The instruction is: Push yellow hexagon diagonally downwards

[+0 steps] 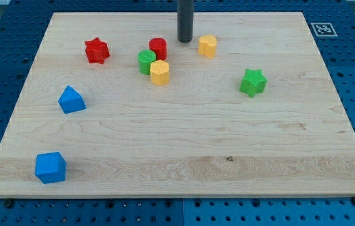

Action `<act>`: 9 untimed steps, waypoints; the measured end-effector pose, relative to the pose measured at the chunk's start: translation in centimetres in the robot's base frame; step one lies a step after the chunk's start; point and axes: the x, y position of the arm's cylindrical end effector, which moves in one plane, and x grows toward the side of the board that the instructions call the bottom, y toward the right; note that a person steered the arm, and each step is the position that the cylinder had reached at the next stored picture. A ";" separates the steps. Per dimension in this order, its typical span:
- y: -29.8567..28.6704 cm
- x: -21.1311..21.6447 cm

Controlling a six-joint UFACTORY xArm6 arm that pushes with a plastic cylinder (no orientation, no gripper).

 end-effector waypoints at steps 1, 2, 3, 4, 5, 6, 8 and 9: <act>-0.4 3.9; -2.5 7.2; -5.0 9.5; -7.4 11.8; -8.1 12.6; -8.1 12.6; -3.9 12.6; -3.4 11.4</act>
